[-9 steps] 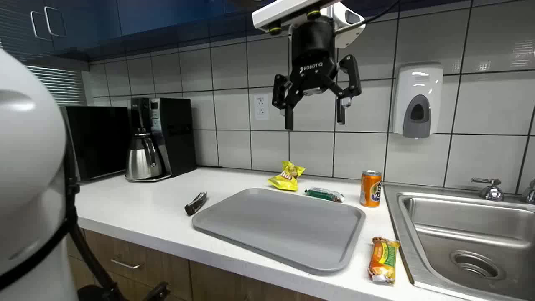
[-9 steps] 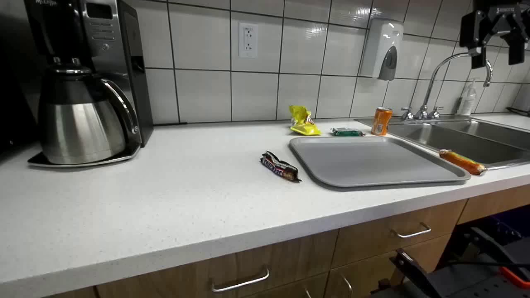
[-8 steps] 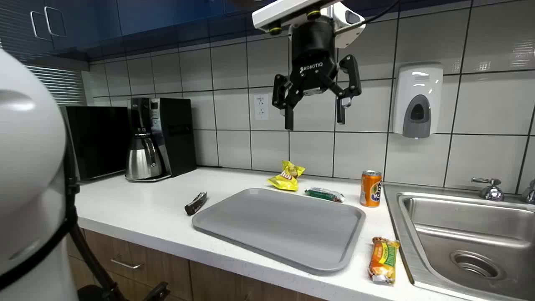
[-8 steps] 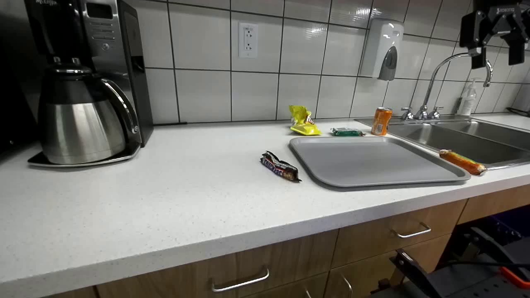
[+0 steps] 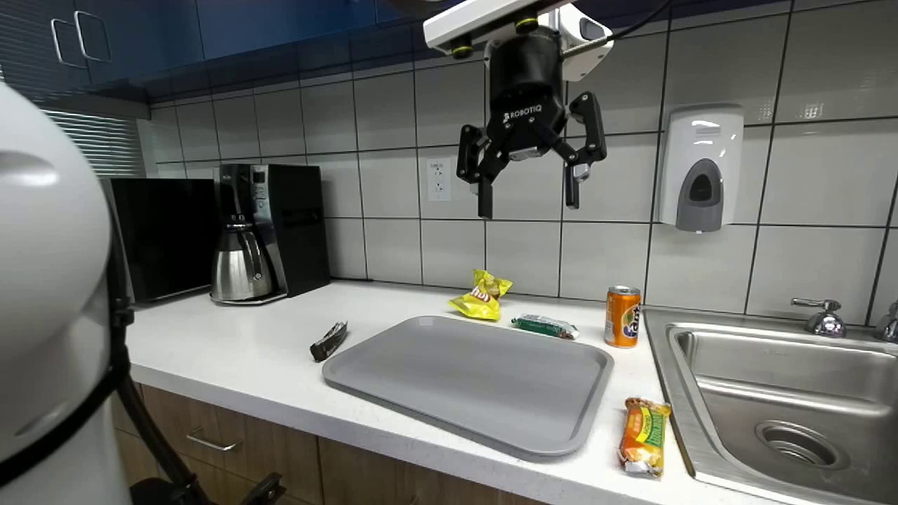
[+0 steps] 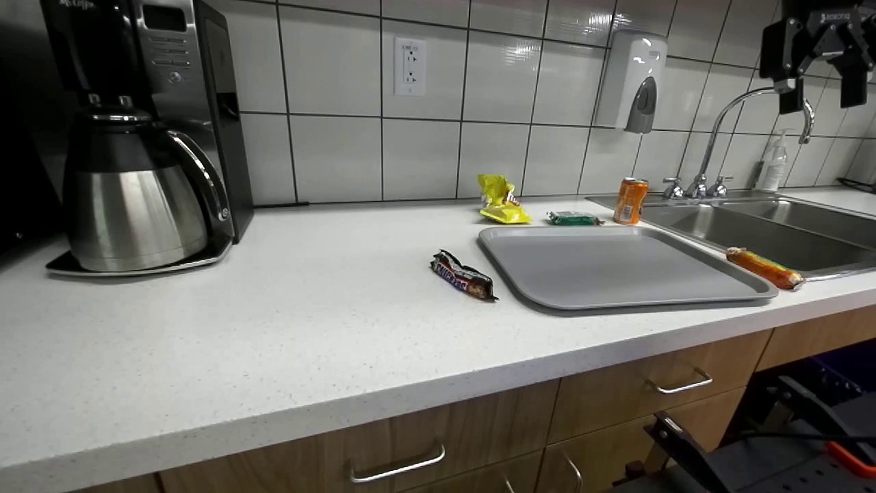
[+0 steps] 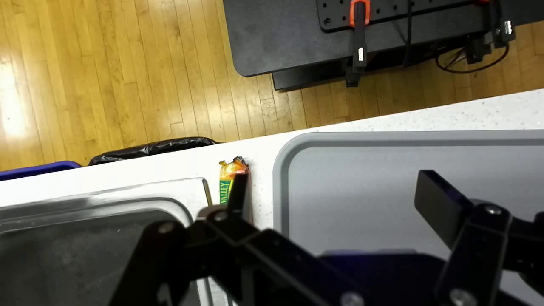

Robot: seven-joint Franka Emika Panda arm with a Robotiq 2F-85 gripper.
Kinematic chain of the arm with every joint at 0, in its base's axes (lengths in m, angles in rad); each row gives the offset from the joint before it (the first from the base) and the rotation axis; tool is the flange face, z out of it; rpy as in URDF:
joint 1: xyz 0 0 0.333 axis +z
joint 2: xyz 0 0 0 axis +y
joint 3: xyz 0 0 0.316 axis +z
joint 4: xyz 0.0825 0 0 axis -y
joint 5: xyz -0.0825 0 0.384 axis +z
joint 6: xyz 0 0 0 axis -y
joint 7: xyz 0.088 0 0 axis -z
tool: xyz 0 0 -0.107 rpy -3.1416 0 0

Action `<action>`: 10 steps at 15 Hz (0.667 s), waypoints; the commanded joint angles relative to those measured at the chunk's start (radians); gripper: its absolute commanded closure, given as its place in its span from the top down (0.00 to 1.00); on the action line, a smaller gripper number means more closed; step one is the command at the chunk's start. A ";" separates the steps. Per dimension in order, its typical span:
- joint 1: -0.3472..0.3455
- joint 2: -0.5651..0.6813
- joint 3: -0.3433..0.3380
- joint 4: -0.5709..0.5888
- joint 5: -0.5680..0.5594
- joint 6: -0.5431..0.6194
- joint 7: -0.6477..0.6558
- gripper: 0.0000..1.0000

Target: Pick up the orange rectangular object and put it on the gray tray, pick up the brown snickers chocolate bar and put it on the gray tray, pick up the green rectangular object and put it on the gray tray

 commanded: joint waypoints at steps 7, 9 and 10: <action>-0.017 0.020 -0.040 0.001 -0.025 0.020 -0.034 1.00; -0.024 0.033 -0.064 0.005 -0.033 0.036 -0.051 1.00; -0.027 0.041 -0.074 0.008 -0.036 0.042 -0.058 1.00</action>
